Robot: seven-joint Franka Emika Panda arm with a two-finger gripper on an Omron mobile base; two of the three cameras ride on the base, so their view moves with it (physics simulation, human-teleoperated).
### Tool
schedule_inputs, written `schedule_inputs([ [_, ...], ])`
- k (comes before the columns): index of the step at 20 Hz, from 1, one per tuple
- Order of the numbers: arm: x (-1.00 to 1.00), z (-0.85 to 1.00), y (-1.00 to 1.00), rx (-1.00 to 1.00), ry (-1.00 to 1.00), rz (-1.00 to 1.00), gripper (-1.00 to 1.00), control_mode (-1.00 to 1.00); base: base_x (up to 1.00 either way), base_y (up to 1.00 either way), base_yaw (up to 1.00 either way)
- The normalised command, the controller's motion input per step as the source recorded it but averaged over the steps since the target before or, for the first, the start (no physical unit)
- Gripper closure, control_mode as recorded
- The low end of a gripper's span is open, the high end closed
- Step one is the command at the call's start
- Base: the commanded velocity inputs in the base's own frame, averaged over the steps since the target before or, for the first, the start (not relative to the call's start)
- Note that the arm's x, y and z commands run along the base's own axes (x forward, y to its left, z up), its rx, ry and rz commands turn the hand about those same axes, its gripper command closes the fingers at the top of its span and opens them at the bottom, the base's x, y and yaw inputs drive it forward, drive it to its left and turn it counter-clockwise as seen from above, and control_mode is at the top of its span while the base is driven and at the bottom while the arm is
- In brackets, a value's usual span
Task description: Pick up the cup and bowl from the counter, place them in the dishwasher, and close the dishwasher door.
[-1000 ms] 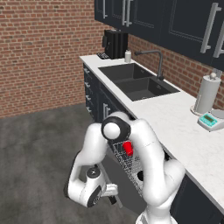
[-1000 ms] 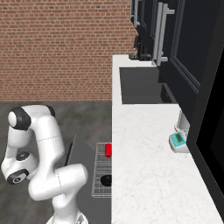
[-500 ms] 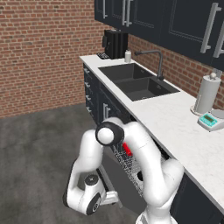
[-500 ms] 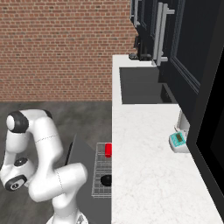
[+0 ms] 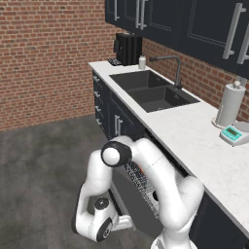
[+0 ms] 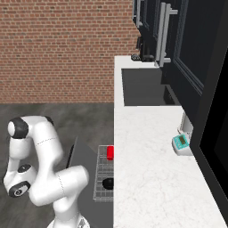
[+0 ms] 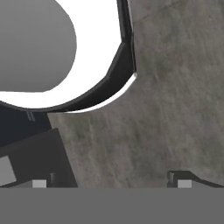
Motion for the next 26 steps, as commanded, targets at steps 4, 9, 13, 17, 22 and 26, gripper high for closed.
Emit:
schedule_inputs([
  [4,0.58,-0.21,1.00,-0.42,-0.07,0.10,-1.00,-1.00,0.00,0.00,0.00],
  [9,0.64,-0.28,0.89,-0.48,-0.15,0.10,-1.00,-1.00,0.00,0.00,0.00],
  [13,0.71,-0.29,0.75,-0.51,-0.18,0.08,-1.00,-1.00,0.00,0.00,0.00],
  [17,0.70,-0.28,0.75,-0.50,-0.18,0.09,-1.00,-1.00,0.00,0.00,0.00],
  [22,0.43,-0.13,0.86,-0.43,-0.14,0.11,-1.00,-1.00,0.00,0.00,0.00],
  [26,0.34,0.00,0.82,-0.42,-0.21,0.10,-1.00,-1.00,0.00,0.00,0.00],
])
